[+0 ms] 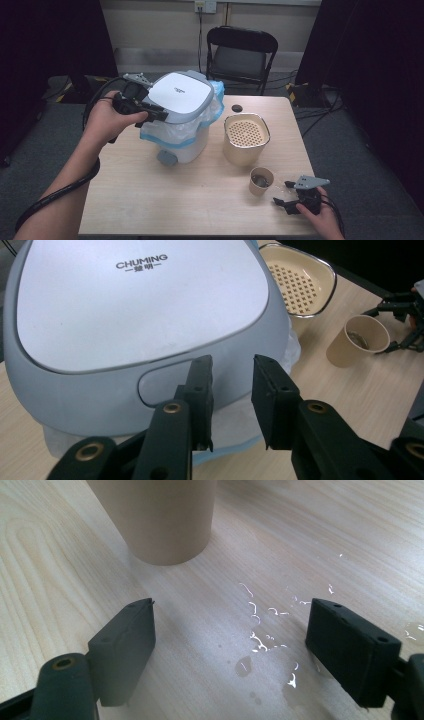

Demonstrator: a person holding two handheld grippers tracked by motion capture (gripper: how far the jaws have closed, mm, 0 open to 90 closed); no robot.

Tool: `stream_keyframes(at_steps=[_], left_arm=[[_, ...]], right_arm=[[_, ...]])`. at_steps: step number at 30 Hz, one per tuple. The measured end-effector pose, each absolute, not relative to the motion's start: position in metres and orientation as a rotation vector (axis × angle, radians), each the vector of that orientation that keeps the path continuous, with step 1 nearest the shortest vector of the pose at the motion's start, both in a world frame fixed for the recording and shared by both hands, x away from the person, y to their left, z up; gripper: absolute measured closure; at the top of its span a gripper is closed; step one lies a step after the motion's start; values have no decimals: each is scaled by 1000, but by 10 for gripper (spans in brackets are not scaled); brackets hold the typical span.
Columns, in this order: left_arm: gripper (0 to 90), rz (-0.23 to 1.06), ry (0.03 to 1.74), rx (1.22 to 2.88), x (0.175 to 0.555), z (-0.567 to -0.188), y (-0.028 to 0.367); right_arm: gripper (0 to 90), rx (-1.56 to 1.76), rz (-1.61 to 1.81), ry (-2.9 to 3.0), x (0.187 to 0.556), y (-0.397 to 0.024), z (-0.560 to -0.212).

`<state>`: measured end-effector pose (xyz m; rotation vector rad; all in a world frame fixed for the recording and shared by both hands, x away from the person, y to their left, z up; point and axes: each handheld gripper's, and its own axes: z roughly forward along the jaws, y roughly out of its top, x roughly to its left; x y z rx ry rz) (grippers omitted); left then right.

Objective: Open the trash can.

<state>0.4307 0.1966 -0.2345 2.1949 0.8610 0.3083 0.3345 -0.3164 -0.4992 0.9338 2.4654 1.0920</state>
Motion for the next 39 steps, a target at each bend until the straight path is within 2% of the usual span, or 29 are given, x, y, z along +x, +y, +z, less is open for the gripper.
stream_keyframes(at_steps=[13, 32, 33, 34, 37, 39], left_arm=[[799, 391, 971, 2191, 445, -238, 197], [878, 377, 995, 2181, 448, -241, 202], [876, 378, 988, 2175, 448, -240, 201], [836, 376, 984, 2180, 447, -240, 201], [682, 365, 970, 2175, 445, -240, 199], [655, 325, 945, 2175, 443, -239, 196]], right_arm=[[193, 935, 1092, 2466, 334, -316, -499], [193, 936, 1085, 2464, 334, -316, -499], [193, 934, 1085, 2465, 334, -317, -499], [192, 937, 1085, 2465, 334, -316, -499], [192, 936, 1088, 2465, 334, -316, -499], [192, 936, 1086, 2462, 334, -316, -499]])
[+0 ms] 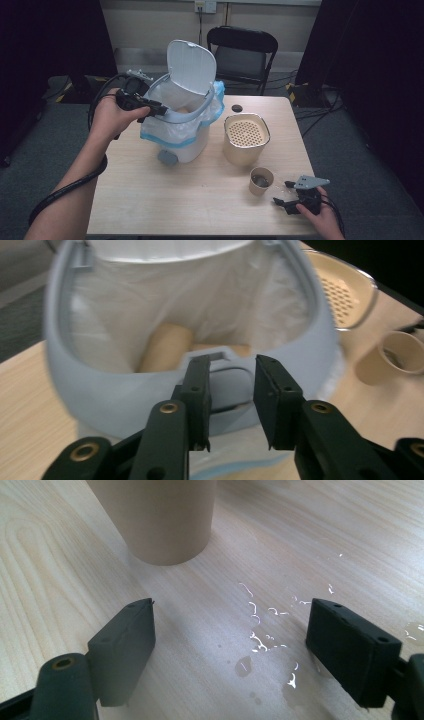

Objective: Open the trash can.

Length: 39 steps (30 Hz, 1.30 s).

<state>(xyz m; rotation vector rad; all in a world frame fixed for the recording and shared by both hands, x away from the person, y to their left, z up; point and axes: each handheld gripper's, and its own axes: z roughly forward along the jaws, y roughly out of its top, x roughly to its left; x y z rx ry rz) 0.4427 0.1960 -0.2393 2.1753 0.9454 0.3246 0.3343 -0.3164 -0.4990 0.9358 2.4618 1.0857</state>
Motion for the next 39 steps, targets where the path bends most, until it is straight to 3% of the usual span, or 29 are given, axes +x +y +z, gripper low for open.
stream_keyframes(at_steps=[4, 7, 14, 21, 39], left_arm=[[533, 316, 922, 2184, 437, -237, 191], [389, 305, 912, 2169, 433, -235, 189], [234, 313, 876, 2177, 423, -239, 187], [184, 291, 844, 2168, 412, -245, 184], [166, 208, 778, 2137, 390, -272, 189]], right_arm=[[192, 935, 1085, 2462, 334, -316, -499], [192, 936, 1085, 2462, 334, -316, -499], [193, 942, 1086, 2459, 334, -316, -499], [193, 945, 1086, 2457, 334, -316, -499], [192, 946, 1085, 2458, 334, -316, -499]])
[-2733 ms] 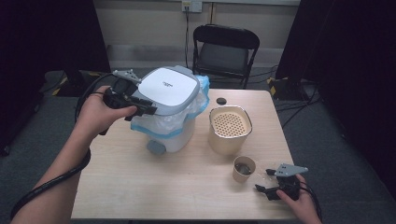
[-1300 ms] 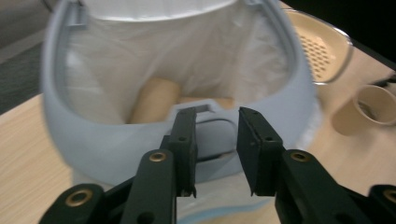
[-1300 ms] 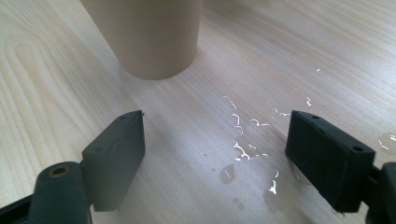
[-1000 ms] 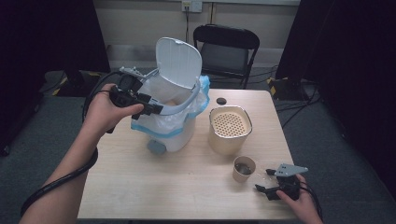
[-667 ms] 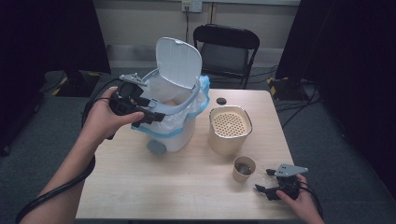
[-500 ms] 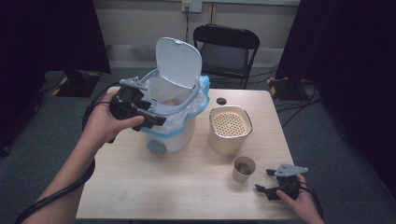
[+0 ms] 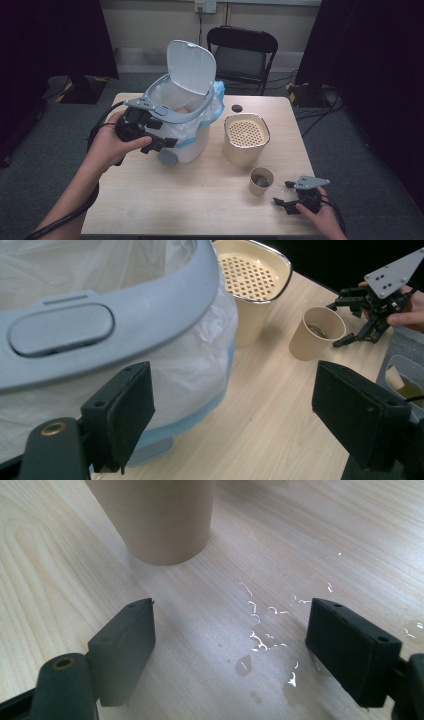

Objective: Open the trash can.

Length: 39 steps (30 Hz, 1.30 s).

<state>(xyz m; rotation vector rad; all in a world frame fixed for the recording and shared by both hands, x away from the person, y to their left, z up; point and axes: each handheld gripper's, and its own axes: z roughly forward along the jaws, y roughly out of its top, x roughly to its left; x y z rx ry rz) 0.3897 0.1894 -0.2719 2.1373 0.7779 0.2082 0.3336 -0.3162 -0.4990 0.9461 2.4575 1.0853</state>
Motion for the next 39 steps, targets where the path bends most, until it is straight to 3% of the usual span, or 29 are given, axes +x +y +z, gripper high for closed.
stream_keyframes(at_steps=[23, 39], left_arm=[[166, 148, 758, 2150, 374, -346, 195], [167, 78, 734, 2223, 372, -430, 180]], right_arm=[[160, 934, 1082, 2470, 333, -316, -499], [146, 946, 1079, 2464, 333, -320, -499]])
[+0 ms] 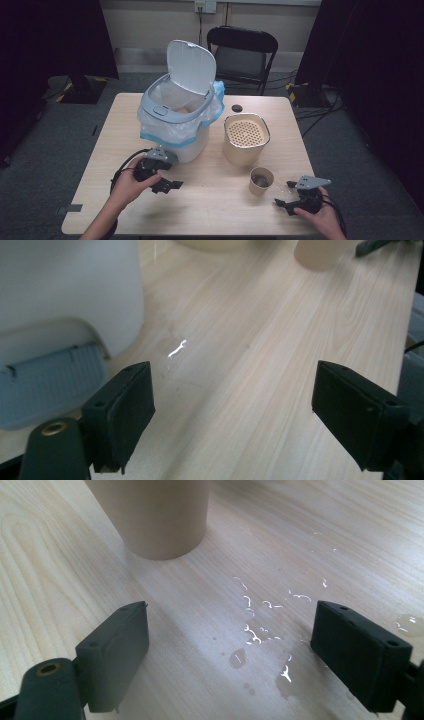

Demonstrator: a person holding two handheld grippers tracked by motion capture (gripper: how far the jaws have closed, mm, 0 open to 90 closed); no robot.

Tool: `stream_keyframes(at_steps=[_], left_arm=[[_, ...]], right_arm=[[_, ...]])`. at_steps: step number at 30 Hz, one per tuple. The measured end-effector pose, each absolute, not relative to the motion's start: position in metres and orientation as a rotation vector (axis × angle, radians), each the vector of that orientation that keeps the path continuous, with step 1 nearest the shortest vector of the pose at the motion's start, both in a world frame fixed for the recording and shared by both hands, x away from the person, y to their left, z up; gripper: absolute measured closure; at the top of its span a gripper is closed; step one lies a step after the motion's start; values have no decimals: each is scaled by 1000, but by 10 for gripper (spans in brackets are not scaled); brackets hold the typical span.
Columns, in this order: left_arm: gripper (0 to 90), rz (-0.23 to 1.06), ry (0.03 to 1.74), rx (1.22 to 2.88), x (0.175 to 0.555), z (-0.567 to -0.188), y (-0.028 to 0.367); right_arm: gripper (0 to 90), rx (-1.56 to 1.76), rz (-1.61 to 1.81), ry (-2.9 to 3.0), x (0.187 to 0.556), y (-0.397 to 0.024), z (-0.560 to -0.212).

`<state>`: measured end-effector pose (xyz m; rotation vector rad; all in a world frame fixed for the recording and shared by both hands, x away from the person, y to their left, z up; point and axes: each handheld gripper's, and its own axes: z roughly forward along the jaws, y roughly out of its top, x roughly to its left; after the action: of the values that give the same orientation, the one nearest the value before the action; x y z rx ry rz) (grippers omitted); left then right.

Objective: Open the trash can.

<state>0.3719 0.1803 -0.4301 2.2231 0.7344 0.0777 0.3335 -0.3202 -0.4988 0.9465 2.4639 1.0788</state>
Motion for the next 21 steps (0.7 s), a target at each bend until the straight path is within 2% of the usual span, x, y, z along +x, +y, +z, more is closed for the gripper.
stream_keyframes(at_steps=[21], left_arm=[[167, 111, 707, 2264, 368, -476, 182]], right_arm=[[149, 900, 1149, 2500, 334, -309, -490]])
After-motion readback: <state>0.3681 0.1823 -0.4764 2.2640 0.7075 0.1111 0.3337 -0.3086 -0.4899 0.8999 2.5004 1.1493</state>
